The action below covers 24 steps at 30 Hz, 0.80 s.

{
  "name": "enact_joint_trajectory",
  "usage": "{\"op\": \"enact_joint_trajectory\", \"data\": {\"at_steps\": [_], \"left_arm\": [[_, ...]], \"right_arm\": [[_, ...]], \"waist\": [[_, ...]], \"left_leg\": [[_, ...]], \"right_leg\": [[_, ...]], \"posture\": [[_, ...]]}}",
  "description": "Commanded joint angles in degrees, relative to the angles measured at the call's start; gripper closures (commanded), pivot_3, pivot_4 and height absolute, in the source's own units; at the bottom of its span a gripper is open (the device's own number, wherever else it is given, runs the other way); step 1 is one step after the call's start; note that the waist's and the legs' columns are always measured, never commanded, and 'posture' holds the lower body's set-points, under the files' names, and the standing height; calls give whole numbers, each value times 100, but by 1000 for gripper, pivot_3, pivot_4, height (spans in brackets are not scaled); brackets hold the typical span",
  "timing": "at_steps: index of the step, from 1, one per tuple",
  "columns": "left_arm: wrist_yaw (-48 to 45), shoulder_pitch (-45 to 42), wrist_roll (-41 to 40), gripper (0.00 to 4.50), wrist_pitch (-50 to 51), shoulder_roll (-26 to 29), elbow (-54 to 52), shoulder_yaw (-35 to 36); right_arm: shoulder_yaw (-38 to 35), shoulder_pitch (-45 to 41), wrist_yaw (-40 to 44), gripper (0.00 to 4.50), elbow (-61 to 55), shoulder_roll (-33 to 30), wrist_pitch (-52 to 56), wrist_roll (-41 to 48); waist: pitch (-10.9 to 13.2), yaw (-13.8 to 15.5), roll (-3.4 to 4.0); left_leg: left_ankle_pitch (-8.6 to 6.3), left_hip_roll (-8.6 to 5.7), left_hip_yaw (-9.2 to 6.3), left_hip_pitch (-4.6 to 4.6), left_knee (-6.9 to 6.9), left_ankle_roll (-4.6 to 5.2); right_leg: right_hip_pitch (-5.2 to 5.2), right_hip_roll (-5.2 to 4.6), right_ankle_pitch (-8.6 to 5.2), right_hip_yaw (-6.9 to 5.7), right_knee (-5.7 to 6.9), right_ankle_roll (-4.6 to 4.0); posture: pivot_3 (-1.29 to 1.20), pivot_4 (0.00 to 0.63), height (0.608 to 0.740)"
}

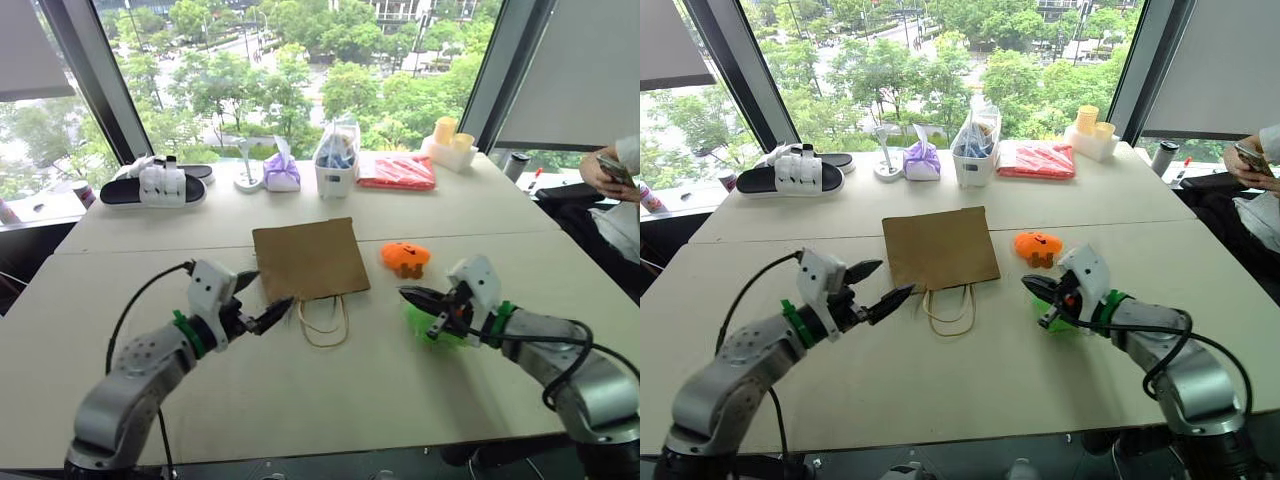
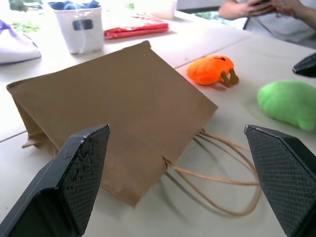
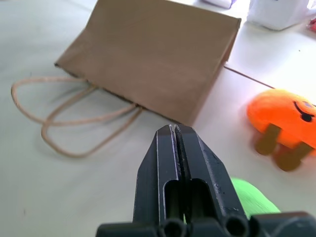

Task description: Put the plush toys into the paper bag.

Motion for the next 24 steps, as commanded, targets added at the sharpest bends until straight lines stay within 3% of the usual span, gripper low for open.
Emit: {"op": "enact_joint_trajectory", "data": {"at_steps": [1,8,14,24], "left_arm": [[-531,-226,-142,31,-114,306,184,175],[-1032,-483,-303,31,-40,573,406,102],[-1611,-605,-124,31,-198,903,697,-71],[-3479,-1075,873,31,-1890,1586,2005,-774]], "right_arm": [[-438,-87,261,4500,-123,-308,156,336],[-476,-166,380,4500,-73,-557,163,376],[-326,-401,259,4500,-103,-410,158,420],[205,-671,184,4500,-109,-73,-54,245]], "waist": [[0,1,0],[3,-2,-2],[4,-6,-3],[7,5,-1]], "left_leg": [[0,1,0,0,0,0],[0,5,0,0,0,0],[0,5,0,0,0,0],[0,5,0,-3,-1,0]], "right_leg": [[0,0,0,0,0,1],[0,0,0,0,0,0],[0,-4,4,-1,0,7],[-4,-5,2,-3,-1,2]], "posture": [[0,150,740],[0,150,740],[0,150,740],[0,150,740]]}}
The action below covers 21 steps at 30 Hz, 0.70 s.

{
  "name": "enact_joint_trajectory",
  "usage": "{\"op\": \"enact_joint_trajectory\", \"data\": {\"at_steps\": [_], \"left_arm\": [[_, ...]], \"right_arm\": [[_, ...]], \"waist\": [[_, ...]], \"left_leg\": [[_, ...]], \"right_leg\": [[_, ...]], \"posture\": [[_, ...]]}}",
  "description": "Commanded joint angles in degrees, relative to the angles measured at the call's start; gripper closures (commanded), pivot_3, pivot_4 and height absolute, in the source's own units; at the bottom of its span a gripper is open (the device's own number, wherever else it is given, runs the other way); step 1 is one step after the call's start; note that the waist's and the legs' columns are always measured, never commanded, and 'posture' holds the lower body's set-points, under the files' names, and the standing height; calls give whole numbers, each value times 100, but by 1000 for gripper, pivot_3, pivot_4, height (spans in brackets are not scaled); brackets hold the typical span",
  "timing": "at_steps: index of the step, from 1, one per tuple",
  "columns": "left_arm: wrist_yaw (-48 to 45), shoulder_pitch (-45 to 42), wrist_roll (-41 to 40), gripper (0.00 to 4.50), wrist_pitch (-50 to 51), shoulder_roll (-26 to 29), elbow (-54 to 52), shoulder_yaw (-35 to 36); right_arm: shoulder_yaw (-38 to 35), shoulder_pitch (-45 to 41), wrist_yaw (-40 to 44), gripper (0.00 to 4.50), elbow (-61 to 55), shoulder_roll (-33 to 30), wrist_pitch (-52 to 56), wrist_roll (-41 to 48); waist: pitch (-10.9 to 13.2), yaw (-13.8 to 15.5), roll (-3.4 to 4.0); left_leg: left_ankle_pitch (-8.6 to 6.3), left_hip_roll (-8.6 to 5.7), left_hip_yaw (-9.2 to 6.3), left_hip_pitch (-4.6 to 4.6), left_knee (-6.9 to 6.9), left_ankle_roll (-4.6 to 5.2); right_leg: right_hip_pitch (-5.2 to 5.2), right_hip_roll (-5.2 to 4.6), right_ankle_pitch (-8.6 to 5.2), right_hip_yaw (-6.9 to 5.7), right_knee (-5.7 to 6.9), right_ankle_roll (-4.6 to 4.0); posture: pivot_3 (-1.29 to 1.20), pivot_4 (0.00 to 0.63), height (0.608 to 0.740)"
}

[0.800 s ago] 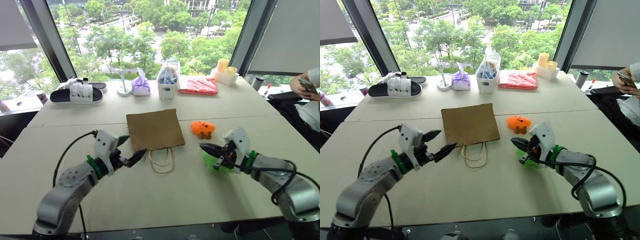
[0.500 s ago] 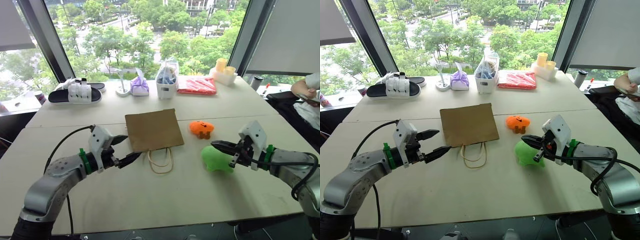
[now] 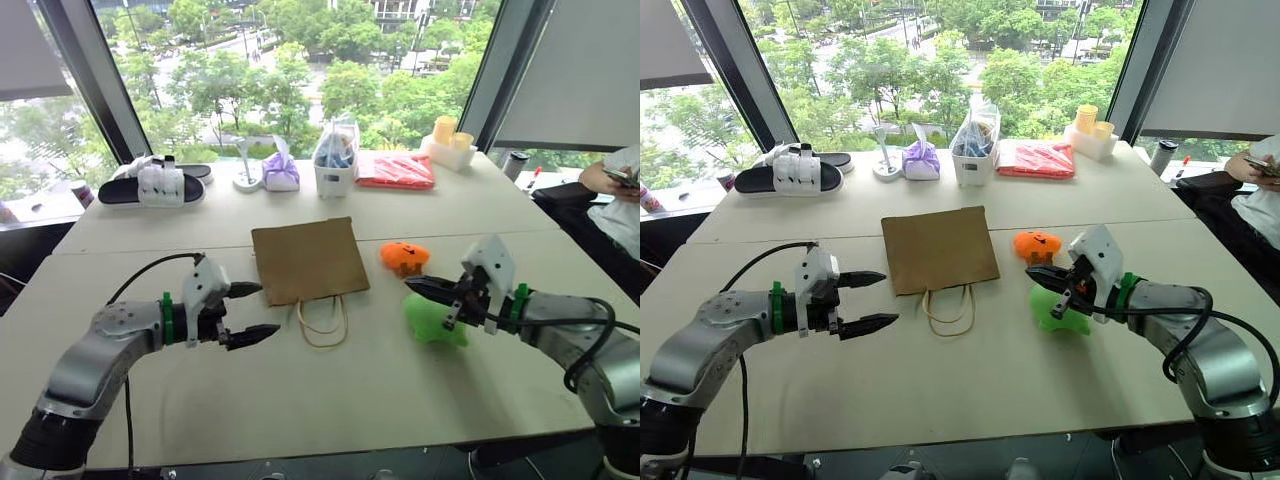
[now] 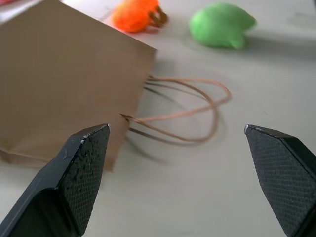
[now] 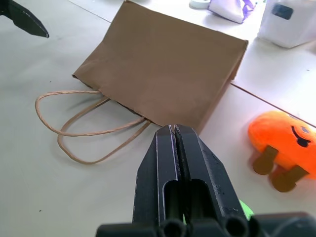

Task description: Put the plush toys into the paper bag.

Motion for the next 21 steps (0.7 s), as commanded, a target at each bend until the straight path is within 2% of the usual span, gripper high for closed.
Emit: {"op": "enact_joint_trajectory", "data": {"at_steps": [1,6,10,12,14,17,21], "left_arm": [[-596,-343,437,31,-847,109,389,-234],[-955,-1159,1173,31,-2116,-439,1534,-856],[-1092,-1398,1363,31,-2557,-668,1995,-967],[-943,-1832,1712,31,-3065,-1196,2732,-1260],[-949,-2096,1868,31,-3386,-1484,3223,-1370],[-782,-2480,2085,922,-3857,-1871,3977,-1400],[-739,-2897,2060,3006,-4121,-2178,4565,-1286]], "right_arm": [[16,-64,-10,4500,-139,6,-193,-59],[-49,225,-399,4500,-533,180,-44,-4],[-84,314,-529,4500,-685,225,30,44],[-145,736,-864,4500,-1085,371,150,15],[-158,942,-1098,4500,-1331,461,253,9],[-157,1341,-1439,4500,-1783,681,392,44],[202,1784,-1812,4500,-2141,962,349,-150]], "waist": [[0,9,1],[0,27,0],[1,-40,-2],[-1,-24,1],[0,26,0],[0,9,-2],[1,-15,-3]], "left_leg": [[0,0,0,0,0,0],[0,-3,-2,-3,1,0],[-1,-9,-1,-4,2,2],[-2,-6,-2,-3,-2,4],[-1,-8,-8,-5,-3,3],[-1,-12,-5,-7,6,4],[-1,-13,-5,-6,7,4]], "right_leg": [[0,0,0,-1,0,0],[2,-8,6,-3,-2,12],[-2,-9,9,-1,-2,15],[-8,-7,9,1,1,16],[-5,-3,9,-13,3,16],[-2,-6,9,-9,3,17],[-2,-6,10,-10,4,18]], "posture": [[0,150,740],[0,150,740],[0,150,740],[0,150,740],[0,150,740],[0,150,740],[0,150,740]]}}
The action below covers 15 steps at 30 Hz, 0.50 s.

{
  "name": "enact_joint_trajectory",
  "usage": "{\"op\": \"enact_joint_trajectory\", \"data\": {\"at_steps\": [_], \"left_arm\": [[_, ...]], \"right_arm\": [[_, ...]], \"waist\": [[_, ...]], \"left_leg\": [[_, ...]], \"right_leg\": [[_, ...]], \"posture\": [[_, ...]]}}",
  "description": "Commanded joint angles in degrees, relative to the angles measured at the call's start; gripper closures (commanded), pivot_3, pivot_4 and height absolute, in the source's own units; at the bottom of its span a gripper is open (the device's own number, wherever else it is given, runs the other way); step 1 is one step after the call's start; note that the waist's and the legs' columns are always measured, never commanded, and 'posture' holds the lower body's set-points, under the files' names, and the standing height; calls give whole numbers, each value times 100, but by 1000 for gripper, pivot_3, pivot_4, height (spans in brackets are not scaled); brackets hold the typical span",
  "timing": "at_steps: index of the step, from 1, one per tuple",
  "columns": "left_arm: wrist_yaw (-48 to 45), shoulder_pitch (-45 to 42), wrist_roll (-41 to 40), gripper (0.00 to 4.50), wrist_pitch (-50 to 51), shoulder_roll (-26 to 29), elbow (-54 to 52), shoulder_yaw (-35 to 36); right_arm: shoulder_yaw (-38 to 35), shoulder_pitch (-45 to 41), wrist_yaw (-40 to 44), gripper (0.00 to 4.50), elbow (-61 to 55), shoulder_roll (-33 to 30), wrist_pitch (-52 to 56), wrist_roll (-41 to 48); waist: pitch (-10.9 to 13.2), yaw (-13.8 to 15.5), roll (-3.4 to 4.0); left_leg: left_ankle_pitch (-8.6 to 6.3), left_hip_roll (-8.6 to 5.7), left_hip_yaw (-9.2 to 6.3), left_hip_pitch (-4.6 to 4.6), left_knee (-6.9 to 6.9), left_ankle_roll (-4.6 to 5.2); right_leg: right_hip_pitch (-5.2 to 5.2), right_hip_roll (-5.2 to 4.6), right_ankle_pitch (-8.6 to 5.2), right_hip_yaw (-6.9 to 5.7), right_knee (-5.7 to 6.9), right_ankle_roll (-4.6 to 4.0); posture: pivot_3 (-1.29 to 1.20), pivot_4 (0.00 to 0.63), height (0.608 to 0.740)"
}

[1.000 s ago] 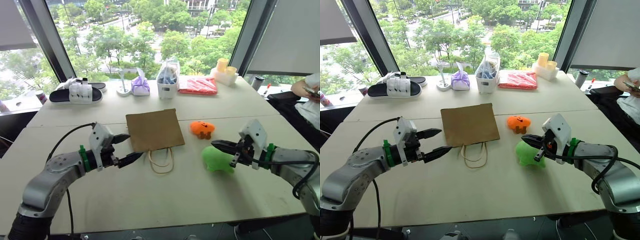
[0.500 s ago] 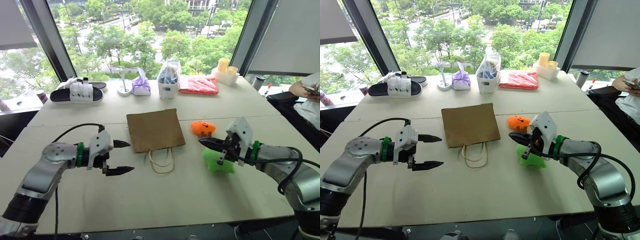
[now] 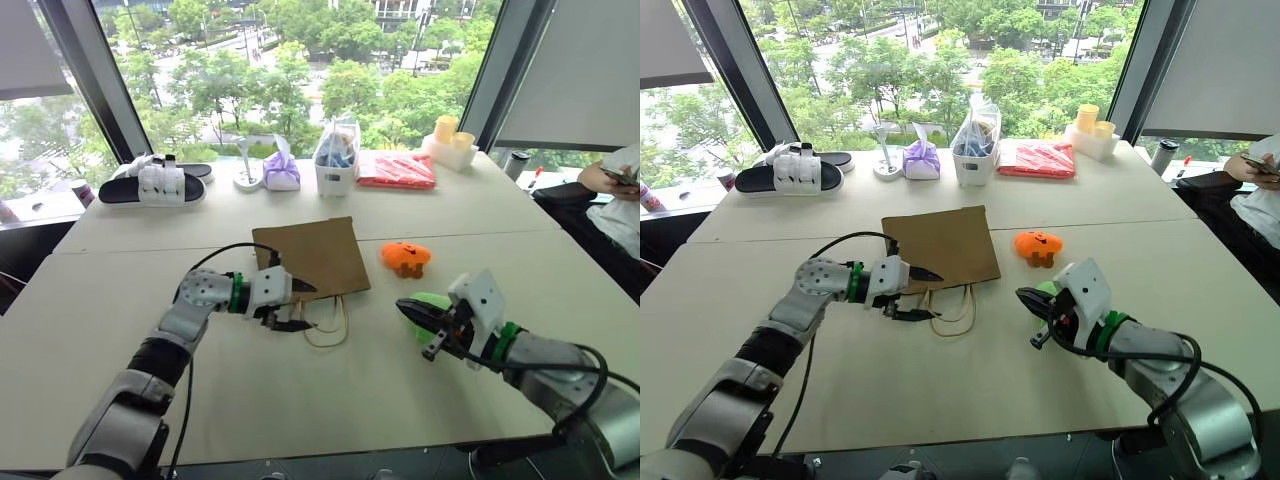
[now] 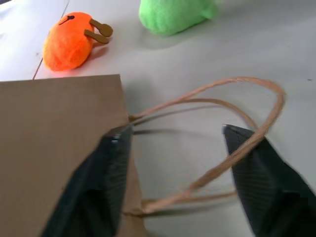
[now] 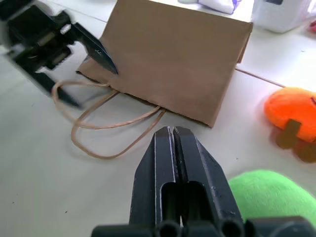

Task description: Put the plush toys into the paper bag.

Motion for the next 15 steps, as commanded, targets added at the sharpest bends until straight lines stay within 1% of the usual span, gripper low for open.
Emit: {"op": "enact_joint_trajectory", "data": {"at_steps": [1,2,3,5,7,8,11,15], "left_arm": [[-38,-351,-31,3542,-292,-41,286,173],[-72,-401,-29,4061,-327,-41,368,176],[-99,-498,-75,4451,-307,-57,446,216],[-26,-680,-194,4451,-153,-111,521,354],[81,-934,-544,4451,419,-191,428,663],[162,-1051,-659,4451,645,-215,361,793],[235,-1168,-861,4451,1156,-201,13,1000],[448,-1117,-1148,4451,1902,-202,-640,1228]], "right_arm": [[230,73,-330,4500,-329,186,-61,-164],[288,63,-412,4500,-318,246,-64,-205],[430,-5,-553,4500,-255,379,-95,-303],[697,-159,-731,4500,-126,602,-133,-450],[1130,-445,-820,4500,143,867,-230,-646],[1266,-607,-892,4500,347,1103,-279,-677],[1724,-1115,-1064,4500,1170,1631,-532,-1051],[2179,-1808,-1250,4500,2521,2208,-1042,-1616]], "waist": [[0,-24,0],[0,-33,0],[0,-37,0],[0,-39,0],[1,-40,-2],[1,-41,-2],[0,-78,0],[-1,-147,1]], "left_leg": [[0,0,1,1,0,0],[0,0,1,2,0,0],[0,0,1,3,1,0],[0,0,1,5,1,1],[1,0,0,4,2,0],[0,1,-1,4,5,1],[1,1,-4,3,6,1],[1,-1,-4,4,5,0]], "right_leg": [[0,0,0,0,1,0],[0,0,0,1,2,0],[0,1,0,1,4,0],[0,2,0,1,6,0],[0,4,0,0,8,0],[0,6,0,0,8,0],[0,8,0,0,11,1],[-1,8,0,1,12,1]], "posture": [[0,150,740],[0,150,740],[0,150,740],[0,150,740],[0,150,740],[0,150,740],[0,150,740],[0,150,740]]}}
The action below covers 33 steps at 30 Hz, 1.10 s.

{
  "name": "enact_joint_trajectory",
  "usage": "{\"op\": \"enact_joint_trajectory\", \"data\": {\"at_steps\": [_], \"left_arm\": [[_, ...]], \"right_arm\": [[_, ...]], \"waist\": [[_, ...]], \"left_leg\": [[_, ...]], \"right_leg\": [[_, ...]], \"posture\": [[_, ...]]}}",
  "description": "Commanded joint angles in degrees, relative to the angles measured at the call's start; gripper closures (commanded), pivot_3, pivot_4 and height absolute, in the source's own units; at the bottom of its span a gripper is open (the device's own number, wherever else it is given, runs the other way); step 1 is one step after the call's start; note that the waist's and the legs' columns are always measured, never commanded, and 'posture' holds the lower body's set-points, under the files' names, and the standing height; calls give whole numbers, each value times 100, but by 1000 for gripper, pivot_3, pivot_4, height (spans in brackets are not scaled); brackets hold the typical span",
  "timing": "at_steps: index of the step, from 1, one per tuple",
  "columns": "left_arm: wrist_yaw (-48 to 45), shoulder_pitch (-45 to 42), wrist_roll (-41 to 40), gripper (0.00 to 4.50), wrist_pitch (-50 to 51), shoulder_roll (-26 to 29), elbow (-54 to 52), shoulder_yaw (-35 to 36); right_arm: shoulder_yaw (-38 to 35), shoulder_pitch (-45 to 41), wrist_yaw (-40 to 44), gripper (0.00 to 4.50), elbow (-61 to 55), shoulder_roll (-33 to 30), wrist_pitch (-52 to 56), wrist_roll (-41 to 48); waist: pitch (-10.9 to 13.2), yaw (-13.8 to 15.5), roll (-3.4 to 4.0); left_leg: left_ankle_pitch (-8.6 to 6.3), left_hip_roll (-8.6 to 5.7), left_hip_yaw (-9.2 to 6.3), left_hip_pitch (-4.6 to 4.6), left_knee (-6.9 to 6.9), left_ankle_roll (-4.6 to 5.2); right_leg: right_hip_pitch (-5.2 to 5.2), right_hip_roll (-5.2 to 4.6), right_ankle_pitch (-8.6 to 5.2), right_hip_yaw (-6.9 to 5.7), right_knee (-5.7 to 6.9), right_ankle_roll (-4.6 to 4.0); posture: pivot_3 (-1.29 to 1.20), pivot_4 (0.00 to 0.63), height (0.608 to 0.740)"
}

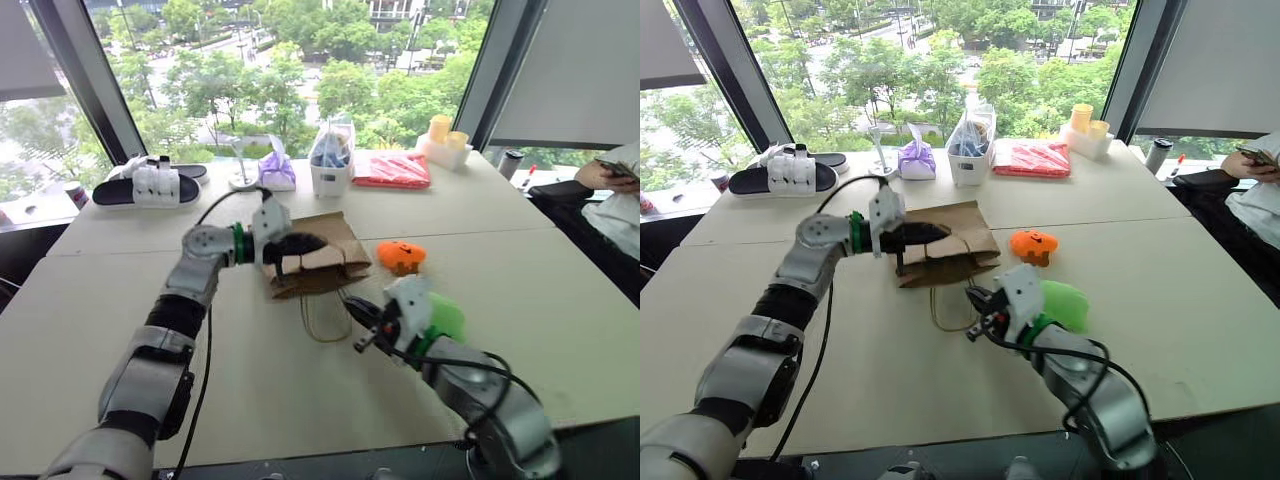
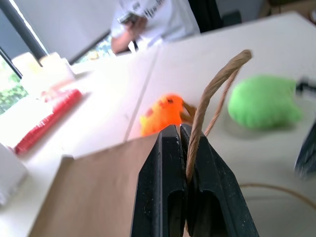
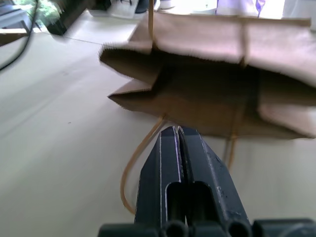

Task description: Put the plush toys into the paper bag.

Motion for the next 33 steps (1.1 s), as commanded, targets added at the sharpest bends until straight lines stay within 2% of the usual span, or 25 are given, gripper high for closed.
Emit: {"op": "enact_joint_trajectory", "data": {"at_steps": [1,5,8,9,13,17,20,24,28,33], "left_arm": [[166,6,-289,4451,526,40,-614,241],[237,240,-532,4451,1149,158,-1352,339],[294,387,-741,4451,1609,248,-1800,418],[323,429,-778,4451,1710,277,-1924,434],[675,463,-1064,4451,2213,309,-2332,676],[1657,-284,-1345,4451,2407,225,-1994,1394],[2187,-864,-1412,4451,2272,249,-1526,1784],[2291,-1120,-1403,4451,2180,309,-1289,1922],[1897,-475,-1363,4451,2237,259,-1849,1536],[1711,770,-1256,4451,2187,-4,-2744,1000]], "right_arm": [[208,-497,-180,4500,912,410,-600,-430],[131,-1522,-466,4500,2919,1158,-1672,-842],[-213,-2119,-845,4500,4232,1632,-2355,-922],[-258,-2273,-892,4500,4617,1701,-2536,-986],[-332,-2849,-1033,4500,6033,1850,-2931,-1236],[-319,-3063,-996,4500,6570,1886,-2871,-1414],[-292,-2950,-996,4500,6589,1864,-2749,-1552],[-316,-2742,-931,4500,6295,1851,-2624,-1596],[-388,-2341,-793,4500,5239,1781,-2352,-1512],[-664,-1773,-516,4500,2526,1380,-1146,-1217]], "waist": [[0,-15,0],[1,-74,2],[1,-133,2],[1,-137,2],[0,-164,2],[0,-186,1],[-2,-186,2],[-8,-198,6],[-8,-202,6],[-7,-174,7]], "left_leg": [[0,0,0,0,-1,0],[3,4,0,3,-7,-5],[12,7,-3,3,-21,-21],[31,6,-6,3,-26,-55],[36,4,-12,3,-51,-63],[43,5,-10,1,-67,-76],[47,6,-11,2,-70,-83],[47,5,-6,10,-76,-83],[48,4,-6,8,-76,-84],[47,2,-6,-3,-72,-83]], "right_leg": [[-2,0,0,0,0,0],[-15,4,1,6,14,-1],[-22,6,1,8,15,-2],[-23,6,1,9,17,-2],[-34,2,2,17,13,-3],[-57,2,2,21,22,-4],[-62,4,2,20,32,-4],[-60,4,2,22,38,-4],[-63,3,2,23,42,-4],[-77,-3,2,27,72,-4]], "posture": [[0,150,740],[0,150,740],[0,150,740],[0,150,740],[0,150,740],[0,150,740],[0,150,740],[0,150,740],[0,150,740],[0,150,740]]}}
